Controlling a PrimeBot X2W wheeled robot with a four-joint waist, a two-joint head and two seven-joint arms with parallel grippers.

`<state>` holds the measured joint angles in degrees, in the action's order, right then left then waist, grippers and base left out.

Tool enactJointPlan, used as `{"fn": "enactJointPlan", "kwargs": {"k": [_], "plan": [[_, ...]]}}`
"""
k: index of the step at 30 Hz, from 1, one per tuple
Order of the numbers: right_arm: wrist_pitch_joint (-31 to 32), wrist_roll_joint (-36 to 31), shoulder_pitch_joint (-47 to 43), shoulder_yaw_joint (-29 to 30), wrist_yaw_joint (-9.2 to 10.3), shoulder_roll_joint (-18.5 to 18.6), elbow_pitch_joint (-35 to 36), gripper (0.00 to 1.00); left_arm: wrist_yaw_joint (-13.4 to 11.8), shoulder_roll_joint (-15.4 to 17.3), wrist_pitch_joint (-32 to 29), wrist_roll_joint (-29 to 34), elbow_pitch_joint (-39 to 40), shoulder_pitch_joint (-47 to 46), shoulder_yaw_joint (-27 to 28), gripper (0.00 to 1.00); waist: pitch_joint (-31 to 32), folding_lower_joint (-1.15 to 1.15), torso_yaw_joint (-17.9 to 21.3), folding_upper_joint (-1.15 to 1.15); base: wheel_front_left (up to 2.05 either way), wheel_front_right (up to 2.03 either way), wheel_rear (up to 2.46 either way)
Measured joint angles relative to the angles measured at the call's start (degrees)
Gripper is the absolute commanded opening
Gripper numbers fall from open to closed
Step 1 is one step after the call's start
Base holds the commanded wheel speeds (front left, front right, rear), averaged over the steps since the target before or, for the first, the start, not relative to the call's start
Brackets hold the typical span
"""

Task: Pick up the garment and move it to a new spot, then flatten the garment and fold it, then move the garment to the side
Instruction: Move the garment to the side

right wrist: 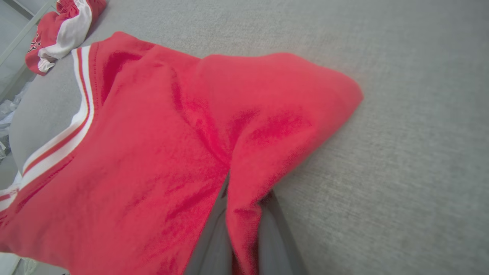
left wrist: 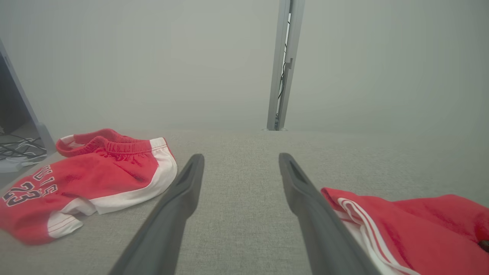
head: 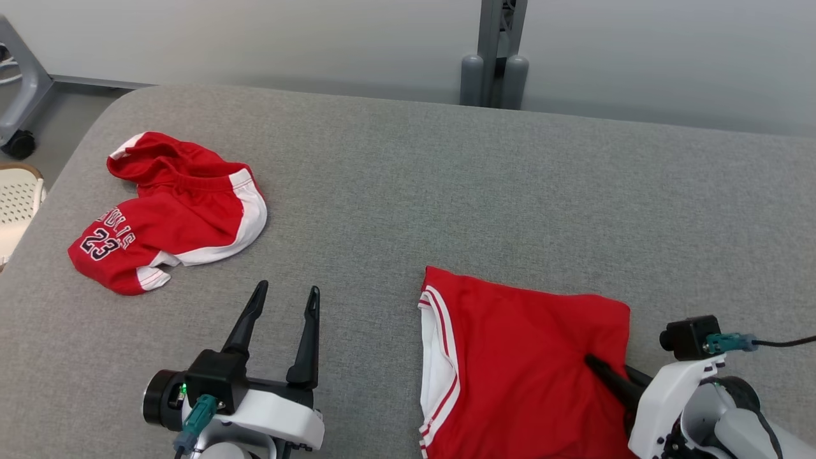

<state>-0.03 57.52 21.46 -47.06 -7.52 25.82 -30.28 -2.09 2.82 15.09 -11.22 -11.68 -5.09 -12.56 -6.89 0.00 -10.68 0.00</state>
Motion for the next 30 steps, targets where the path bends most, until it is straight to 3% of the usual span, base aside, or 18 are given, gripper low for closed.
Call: {"fn": "enactJointPlan", "kwargs": {"k": [6,19,30], "plan": [[-0.45,-1.27,5.16,-3.46,0.0,4.0,0.05,0.0,-0.07,0.0,0.0,0.55,-0.09,-1.47,-2.12,1.0,-1.97,0.0,2.05,0.0,0.0,0.0,0.0],[-4.07,-2.86,17.27,-6.91,0.01,19.73,1.09,0.0,-1.1,-0.02,0.0,0.27,1.13,-9.81,-7.88,1.0,-11.64,0.0,8.29,0.0,0.0,0.0,0.0],[-7.24,-4.44,26.08,-6.92,0.01,26.08,-7.62,0.0,-0.91,-0.03,0.0,2.79,0.59,-15.37,-8.44,1.0,-21.5,0.0,13.1,0.0,0.0,0.0,0.0]]}}
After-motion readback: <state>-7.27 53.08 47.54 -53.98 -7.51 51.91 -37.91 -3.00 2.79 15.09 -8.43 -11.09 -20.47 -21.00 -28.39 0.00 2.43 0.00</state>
